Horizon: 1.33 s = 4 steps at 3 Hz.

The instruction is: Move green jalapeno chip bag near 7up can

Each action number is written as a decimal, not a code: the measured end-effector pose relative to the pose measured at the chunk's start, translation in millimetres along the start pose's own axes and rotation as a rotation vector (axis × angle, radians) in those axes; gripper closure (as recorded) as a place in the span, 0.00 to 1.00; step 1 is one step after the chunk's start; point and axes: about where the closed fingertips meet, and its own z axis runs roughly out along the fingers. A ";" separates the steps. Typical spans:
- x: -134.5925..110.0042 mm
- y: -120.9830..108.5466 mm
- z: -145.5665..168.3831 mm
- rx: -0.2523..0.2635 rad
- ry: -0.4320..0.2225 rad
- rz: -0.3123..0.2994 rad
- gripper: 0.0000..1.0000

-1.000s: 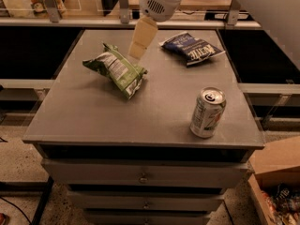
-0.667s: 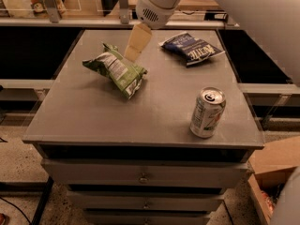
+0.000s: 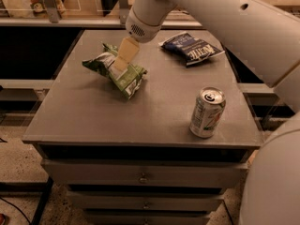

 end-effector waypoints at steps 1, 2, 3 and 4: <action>-5.6 10.9 25.9 -0.039 0.012 0.004 0.00; -11.4 23.2 44.1 -0.079 0.019 0.004 0.00; -22.4 40.3 59.4 -0.149 0.020 -0.022 0.18; -27.2 50.0 70.5 -0.197 0.021 -0.029 0.41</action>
Offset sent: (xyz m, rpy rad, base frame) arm -0.0056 0.0534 -0.0511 0.0178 0.1150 0.0481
